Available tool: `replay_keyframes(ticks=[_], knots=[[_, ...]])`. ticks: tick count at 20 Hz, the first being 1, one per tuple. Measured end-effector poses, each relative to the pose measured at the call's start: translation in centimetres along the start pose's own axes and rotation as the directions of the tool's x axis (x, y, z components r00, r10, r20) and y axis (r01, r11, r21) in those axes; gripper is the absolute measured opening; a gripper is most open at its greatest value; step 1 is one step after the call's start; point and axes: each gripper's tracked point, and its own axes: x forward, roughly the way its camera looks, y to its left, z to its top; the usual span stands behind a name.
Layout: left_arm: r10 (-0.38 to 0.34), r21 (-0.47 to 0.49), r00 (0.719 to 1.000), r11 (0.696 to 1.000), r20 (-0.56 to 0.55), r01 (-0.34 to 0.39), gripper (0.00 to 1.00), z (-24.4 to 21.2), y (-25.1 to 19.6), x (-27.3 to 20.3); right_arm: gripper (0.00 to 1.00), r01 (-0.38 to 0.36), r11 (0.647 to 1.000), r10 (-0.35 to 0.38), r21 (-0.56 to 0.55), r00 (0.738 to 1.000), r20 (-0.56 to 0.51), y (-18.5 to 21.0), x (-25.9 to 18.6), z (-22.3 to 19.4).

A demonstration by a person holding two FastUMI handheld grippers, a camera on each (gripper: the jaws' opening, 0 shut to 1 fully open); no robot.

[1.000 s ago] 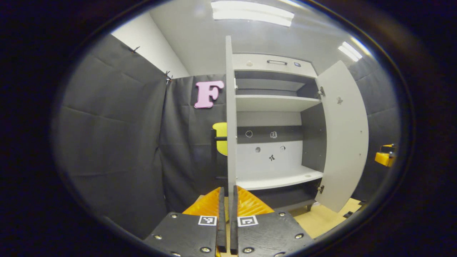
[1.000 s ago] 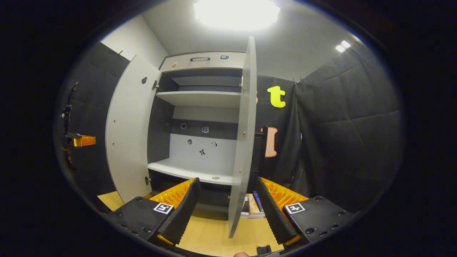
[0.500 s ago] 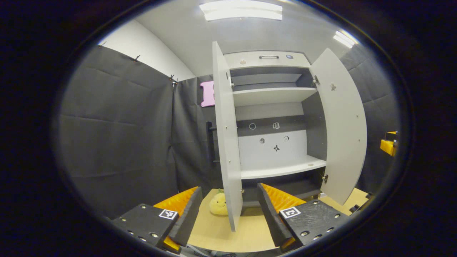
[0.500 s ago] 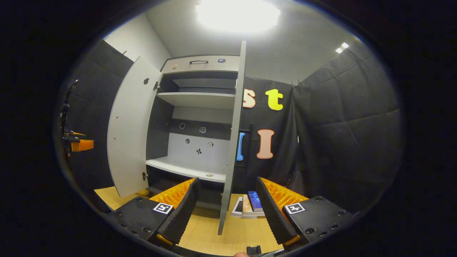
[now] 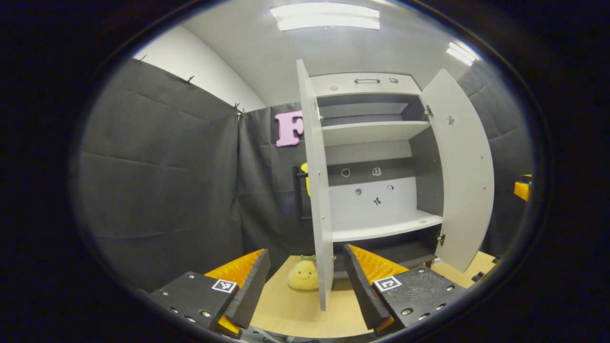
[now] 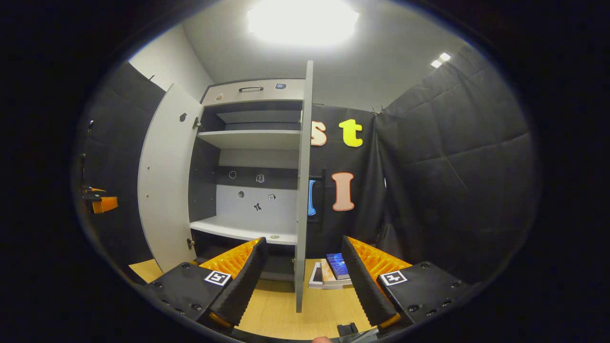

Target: Open the right door of the double-door shoe cabinet with the right hand, and open the left door with the left hand.

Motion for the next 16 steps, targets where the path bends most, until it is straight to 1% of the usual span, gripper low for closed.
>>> replay_keyframes(ticks=[5, 11, 16], knots=[[-0.001, -0.002, 1.0, 1.0, 0.006, 0.001, 0.89, 0.0, 1.0, 0.2, 0.98, 0.02, 1.0, -0.02, -0.012, 1.0, 0.007, 0.5, -0.2, 0.4], [0.002, -0.011, 1.0, 1.0, -0.002, -0.002, 0.88, -0.7, 1.6, -0.1, 0.98, 0.025, 1.0, -0.024, -0.013, 1.0, 0.014, 1.4, -0.2, 0.8], [0.004, -0.002, 1.0, 1.0, 0.013, -0.004, 0.89, -0.2, 2.0, -0.3, 0.96, 0.028, 0.999, -0.028, -0.016, 0.999, 0.019, 1.6, -0.3, 1.0]])
